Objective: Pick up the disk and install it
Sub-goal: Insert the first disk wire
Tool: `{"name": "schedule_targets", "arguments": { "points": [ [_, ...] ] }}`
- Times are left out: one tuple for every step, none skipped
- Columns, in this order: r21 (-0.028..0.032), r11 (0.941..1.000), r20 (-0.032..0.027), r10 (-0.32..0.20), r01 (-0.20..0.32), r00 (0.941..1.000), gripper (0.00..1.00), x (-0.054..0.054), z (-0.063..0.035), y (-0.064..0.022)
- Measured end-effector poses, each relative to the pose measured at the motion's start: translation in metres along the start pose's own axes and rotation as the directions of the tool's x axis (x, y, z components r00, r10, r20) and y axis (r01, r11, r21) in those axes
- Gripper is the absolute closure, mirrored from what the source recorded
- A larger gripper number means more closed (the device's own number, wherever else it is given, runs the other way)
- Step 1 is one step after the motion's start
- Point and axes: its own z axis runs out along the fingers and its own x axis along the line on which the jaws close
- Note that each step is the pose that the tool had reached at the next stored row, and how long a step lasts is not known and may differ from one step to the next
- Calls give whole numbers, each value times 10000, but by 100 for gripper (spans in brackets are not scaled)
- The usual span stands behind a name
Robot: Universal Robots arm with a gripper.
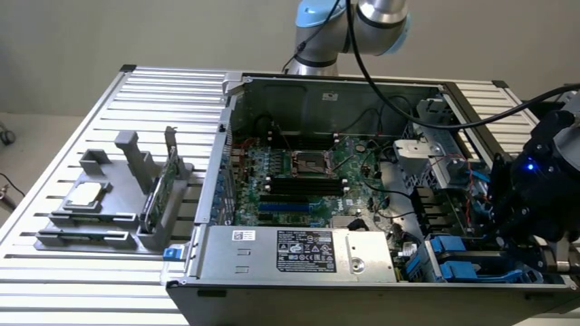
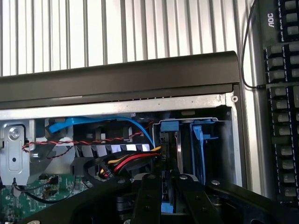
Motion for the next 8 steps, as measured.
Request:
{"name": "schedule_targets", "arguments": {
  "points": [
    [-17, 10000, -5, -7, 7, 10000, 83, -1, 3, 0],
    [-31, 10000, -12, -13, 13, 10000, 83, -1, 6, -1],
    [-41, 10000, -16, -20, 20, 10000, 83, -2, 8, -2],
    [-45, 10000, -21, -27, 26, 10000, 83, -2, 9, -4],
    [-46, 10000, -24, -32, 32, 10000, 83, -2, 11, -5],
    [-46, 10000, -25, -35, 35, 10000, 83, -2, 12, -6],
    [-46, 10000, -26, -37, 37, 10000, 83, -3, 13, -6],
    [-45, 10000, -26, -38, 38, 10000, 83, -3, 13, -7]
  ]
}}
